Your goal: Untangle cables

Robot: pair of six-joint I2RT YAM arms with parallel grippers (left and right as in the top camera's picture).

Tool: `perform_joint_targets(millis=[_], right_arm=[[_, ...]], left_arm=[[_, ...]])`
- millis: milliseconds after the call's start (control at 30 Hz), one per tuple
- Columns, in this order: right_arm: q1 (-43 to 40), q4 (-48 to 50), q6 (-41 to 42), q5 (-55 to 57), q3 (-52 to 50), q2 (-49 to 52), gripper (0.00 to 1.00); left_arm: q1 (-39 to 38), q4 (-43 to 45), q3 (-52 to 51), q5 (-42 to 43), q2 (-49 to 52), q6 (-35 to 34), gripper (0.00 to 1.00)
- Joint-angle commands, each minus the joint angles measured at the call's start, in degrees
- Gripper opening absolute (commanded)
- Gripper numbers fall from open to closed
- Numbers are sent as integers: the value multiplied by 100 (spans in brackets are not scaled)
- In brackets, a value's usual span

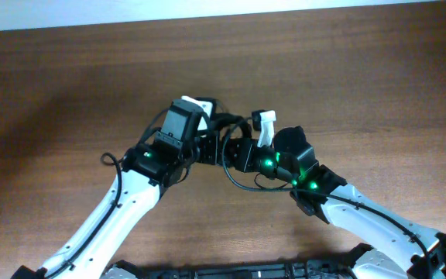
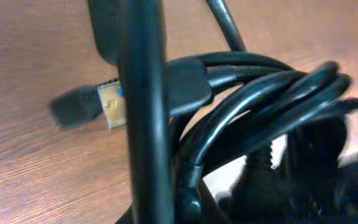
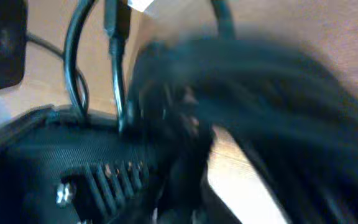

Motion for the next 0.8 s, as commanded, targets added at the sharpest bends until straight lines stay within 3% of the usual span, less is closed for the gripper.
perform_joint_targets(millis=[0, 100, 167, 300, 367, 533, 633, 733, 767], right_arm=[[-232, -240, -103, 522, 76, 50, 66], [-544, -258, -205, -151, 76, -94, 77], [-719, -275, -898, -678, 76, -201, 78], [-973, -358, -2192, -1362, 76, -280, 86], [-975, -638, -2822, -1364, 76, -280, 93], [-960, -730, -2833, -1384, 76, -225, 92], [-960, -820, -2835, -1515, 76, -225, 82], [-960, -879, -2833, -1521, 76, -177, 69], [-960, -887, -2828, -1589, 76, -160, 43]], left_arm=[[-46, -275, 92, 743, -221, 610, 0], [476, -485, 92, 240, -577, 605, 0], [728, -487, 92, 243, -817, 638, 0], [756, -723, 92, 271, -914, 1478, 0], [756, -789, 92, 643, -914, 1989, 0], [756, -787, 92, 1488, -914, 2559, 0], [756, -772, 92, 1714, -914, 2562, 0], [756, -743, 92, 2468, -914, 2876, 0], [756, -691, 92, 2483, -914, 2881, 0]])
